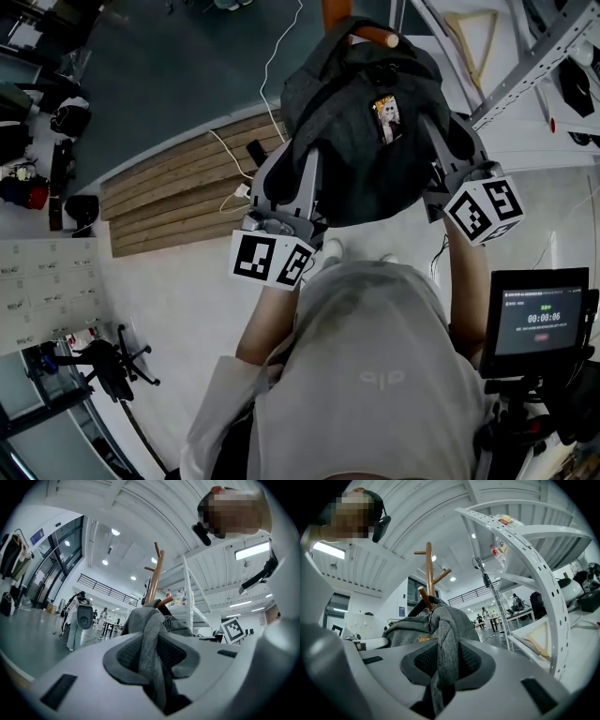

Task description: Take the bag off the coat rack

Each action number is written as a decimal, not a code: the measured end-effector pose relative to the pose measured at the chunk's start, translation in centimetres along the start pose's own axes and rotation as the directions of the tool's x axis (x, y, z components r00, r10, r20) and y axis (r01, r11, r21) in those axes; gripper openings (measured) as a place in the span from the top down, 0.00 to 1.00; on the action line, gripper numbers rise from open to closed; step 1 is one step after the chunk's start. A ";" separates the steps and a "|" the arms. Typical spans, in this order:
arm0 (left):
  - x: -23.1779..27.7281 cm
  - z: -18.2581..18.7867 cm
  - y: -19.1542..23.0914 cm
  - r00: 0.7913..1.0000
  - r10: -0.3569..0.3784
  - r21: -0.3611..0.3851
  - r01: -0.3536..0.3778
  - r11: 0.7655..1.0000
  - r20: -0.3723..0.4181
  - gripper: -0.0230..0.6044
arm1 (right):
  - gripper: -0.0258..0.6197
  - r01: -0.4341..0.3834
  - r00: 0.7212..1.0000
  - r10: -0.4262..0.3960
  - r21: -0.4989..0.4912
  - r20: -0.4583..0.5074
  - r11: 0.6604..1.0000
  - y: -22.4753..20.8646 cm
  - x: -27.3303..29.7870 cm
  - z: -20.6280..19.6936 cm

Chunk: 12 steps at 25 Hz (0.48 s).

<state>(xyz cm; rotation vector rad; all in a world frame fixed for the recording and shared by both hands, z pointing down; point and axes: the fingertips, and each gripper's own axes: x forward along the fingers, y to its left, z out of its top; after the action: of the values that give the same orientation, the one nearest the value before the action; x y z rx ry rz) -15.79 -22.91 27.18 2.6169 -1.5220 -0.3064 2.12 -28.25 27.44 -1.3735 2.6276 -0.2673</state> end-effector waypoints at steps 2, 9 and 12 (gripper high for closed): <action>0.3 0.3 -0.5 1.000 -0.017 -0.013 0.017 1.000 0.011 0.82 | 0.83 0.004 1.000 -0.005 0.007 0.009 1.000 -0.2 -0.2 0.5; -2.5 4.5 -1.1 0.996 -0.082 -0.039 0.083 0.996 0.041 0.82 | 0.84 0.031 0.998 -0.031 0.009 0.046 0.999 4.0 -2.0 3.7; -2.1 4.9 -2.0 0.993 -0.113 -0.042 0.114 0.993 0.033 0.82 | 0.84 0.047 0.997 -0.049 0.027 0.059 0.999 3.6 -2.8 4.3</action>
<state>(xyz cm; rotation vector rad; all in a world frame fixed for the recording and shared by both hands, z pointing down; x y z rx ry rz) -16.22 -20.03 22.30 2.6812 -1.3616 -0.3863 1.79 -24.21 22.60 -1.4158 2.5374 -0.2608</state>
